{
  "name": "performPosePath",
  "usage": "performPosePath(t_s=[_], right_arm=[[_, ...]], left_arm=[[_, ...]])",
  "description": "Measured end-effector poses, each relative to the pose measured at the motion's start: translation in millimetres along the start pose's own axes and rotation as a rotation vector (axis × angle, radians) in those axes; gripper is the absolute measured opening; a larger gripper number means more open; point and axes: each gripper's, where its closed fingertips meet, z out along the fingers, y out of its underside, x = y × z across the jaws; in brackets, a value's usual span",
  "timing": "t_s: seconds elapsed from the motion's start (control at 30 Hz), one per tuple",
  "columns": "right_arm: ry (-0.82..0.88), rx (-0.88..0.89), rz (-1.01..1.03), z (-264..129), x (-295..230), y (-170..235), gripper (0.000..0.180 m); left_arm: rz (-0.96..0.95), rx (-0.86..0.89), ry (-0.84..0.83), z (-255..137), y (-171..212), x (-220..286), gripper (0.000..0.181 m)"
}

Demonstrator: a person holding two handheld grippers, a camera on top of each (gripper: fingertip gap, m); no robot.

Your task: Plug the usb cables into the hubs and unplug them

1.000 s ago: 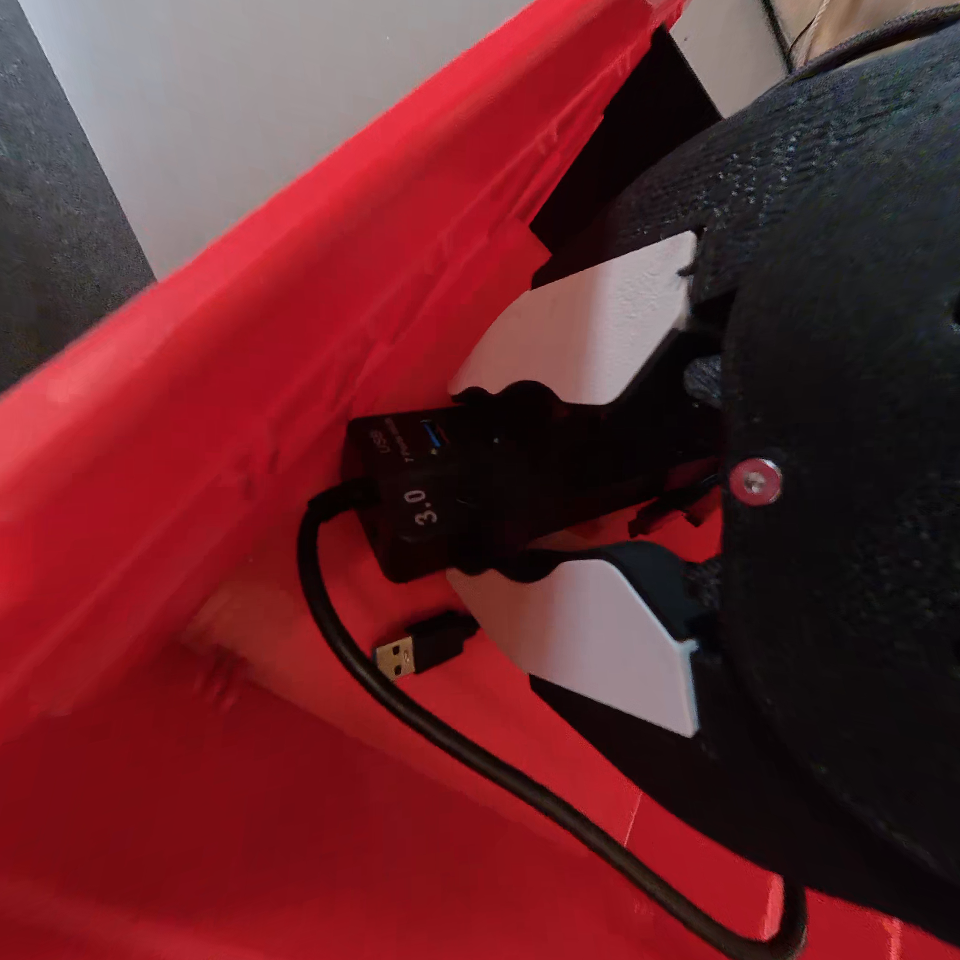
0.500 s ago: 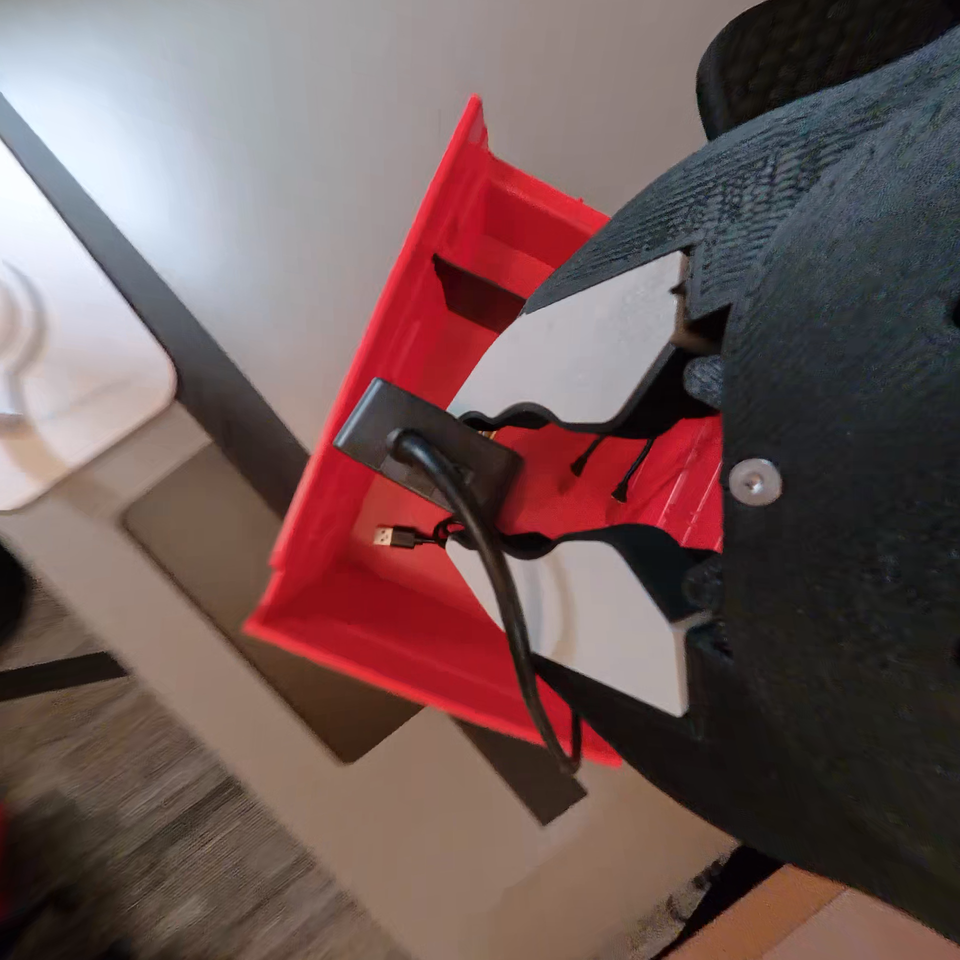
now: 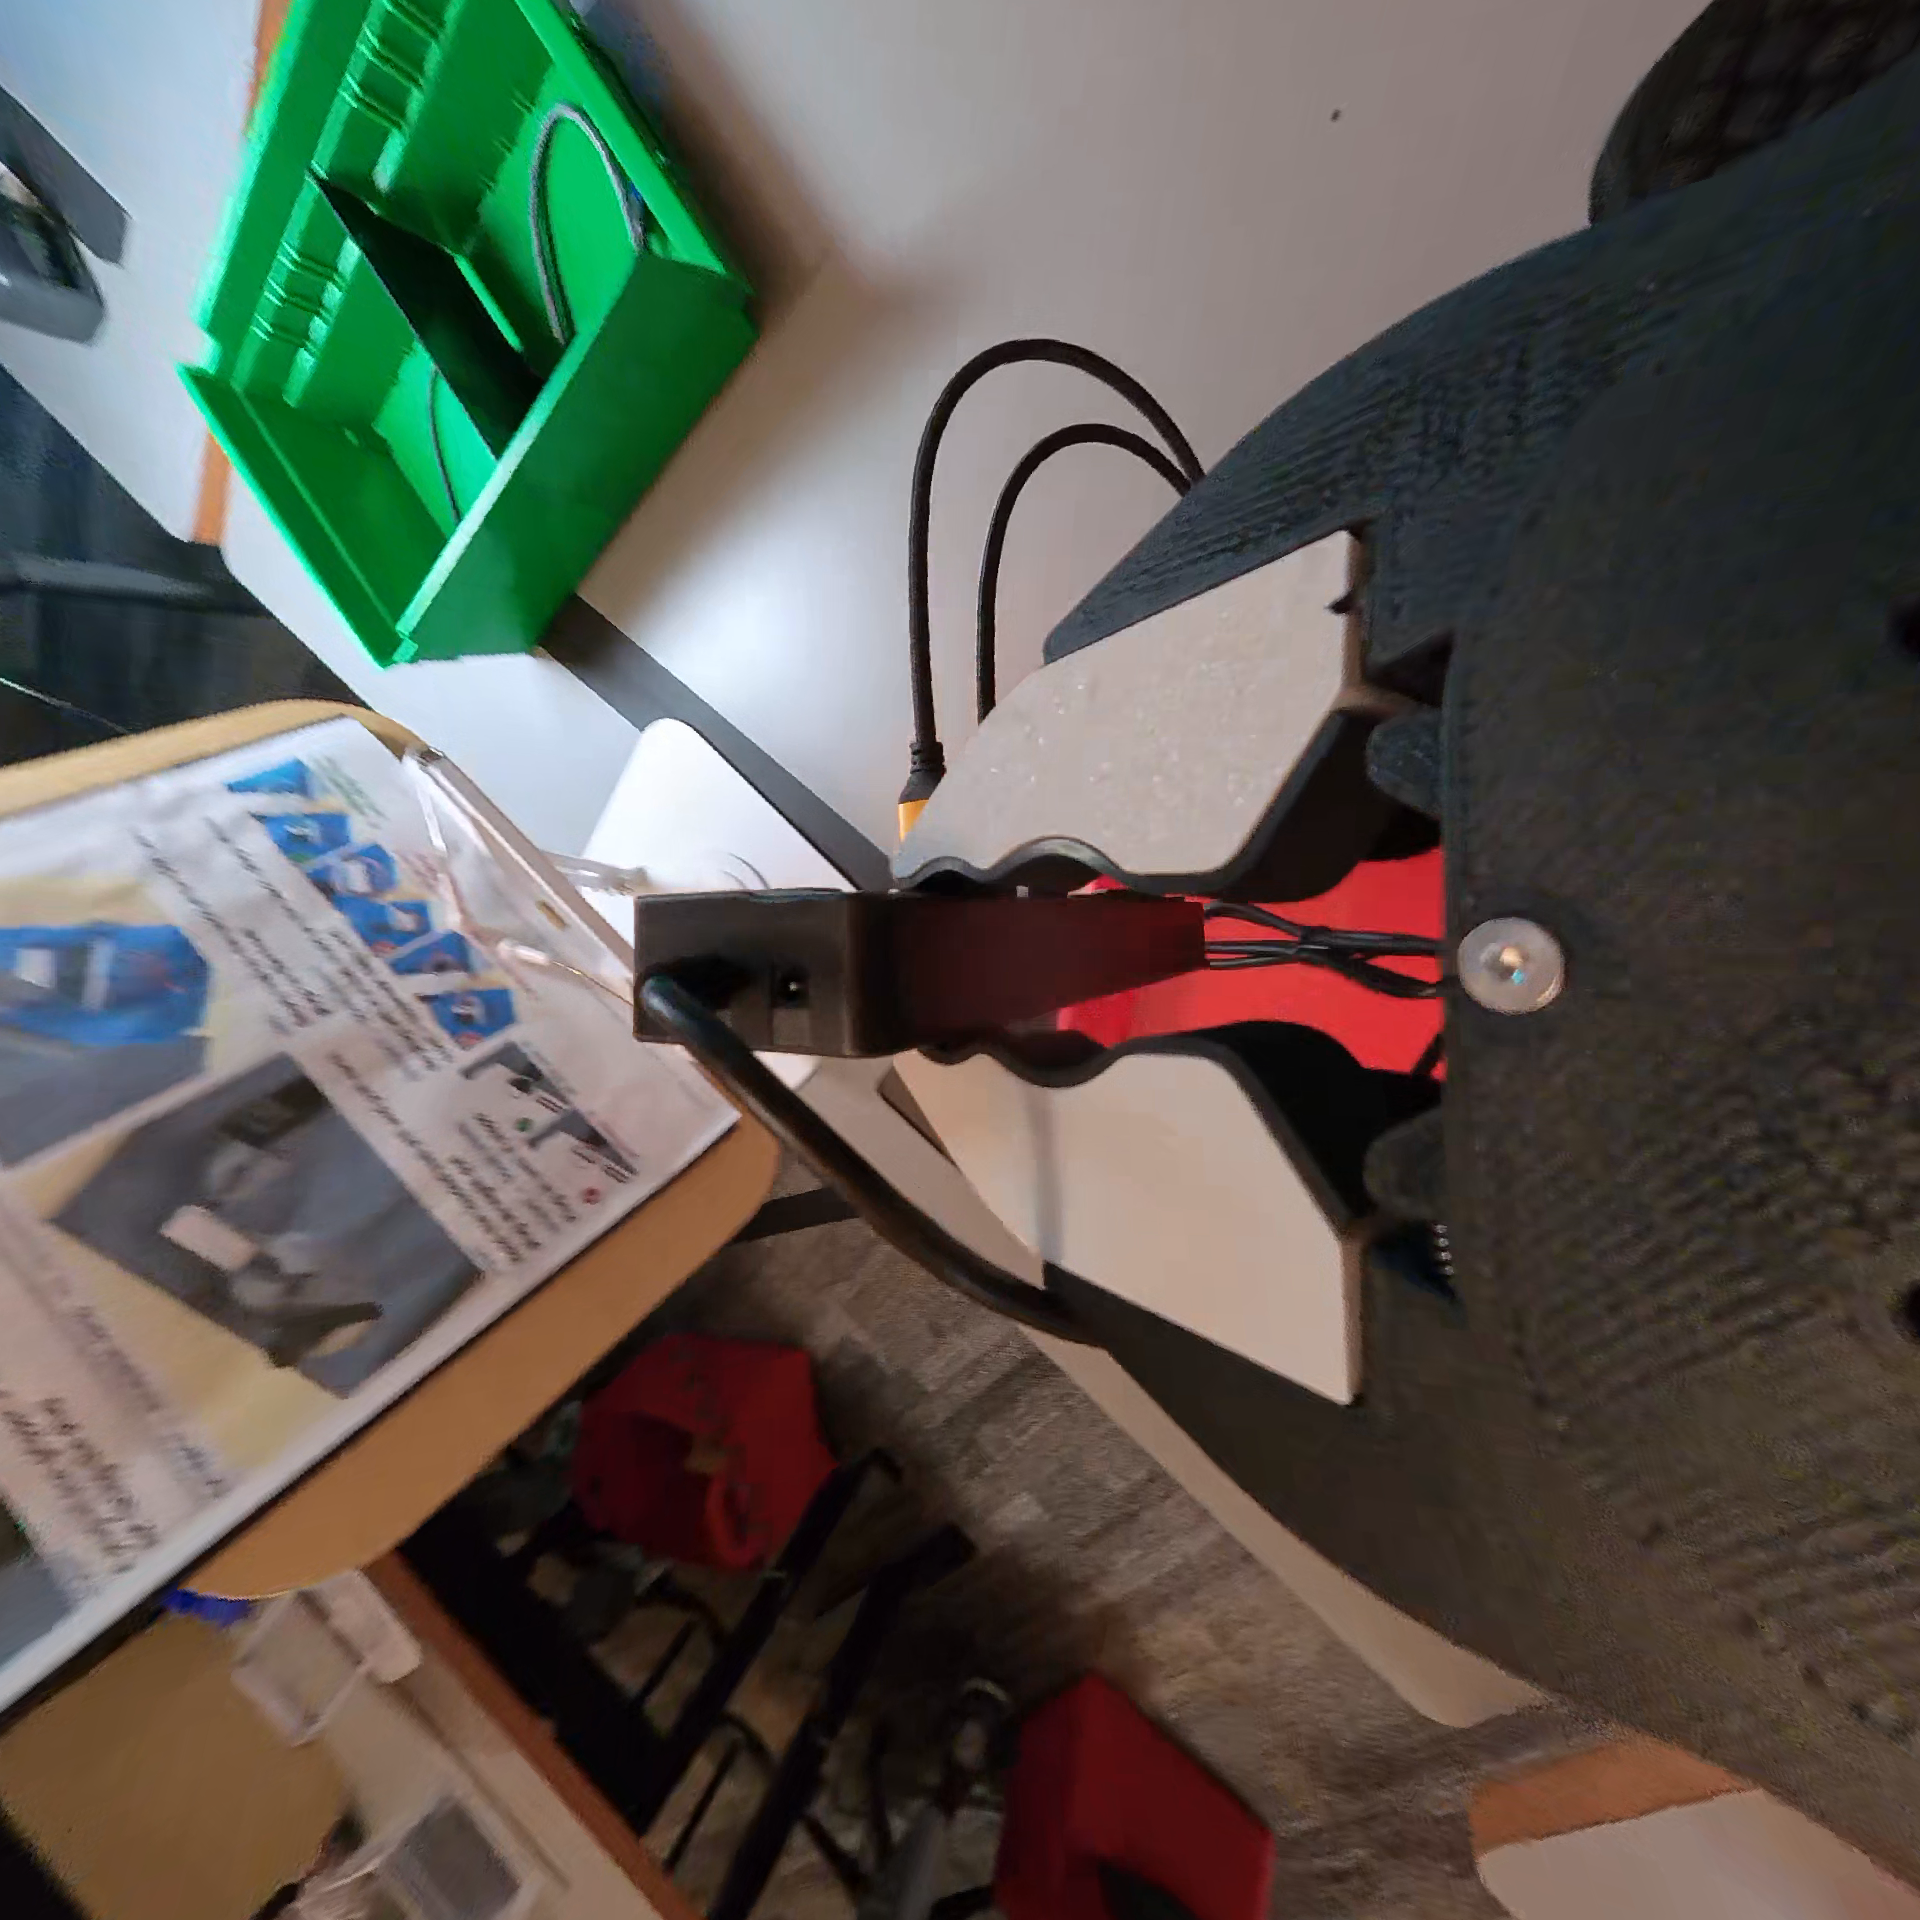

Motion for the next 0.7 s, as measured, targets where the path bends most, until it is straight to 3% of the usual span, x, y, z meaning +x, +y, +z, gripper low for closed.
performPosePath(t_s=[0.37,0.57,0.7], right_arm=[[-0.054,0.052,-0.061,18.0,-23.1,-62.9,0.030],[-0.162,0.062,-0.113,56.6,-60.3,-114.7,0.034],[-0.209,-0.075,-0.182,83.2,-75.5,-103.7,0.050]], left_arm=[[0.065,0.320,0.205,-17.6,-80.0,89.8,0.024],[0.059,0.437,0.482,-3.8,-89.8,181.3,0.023],[0.024,0.527,0.643,-0.9,-86.6,232.3,0.023]])
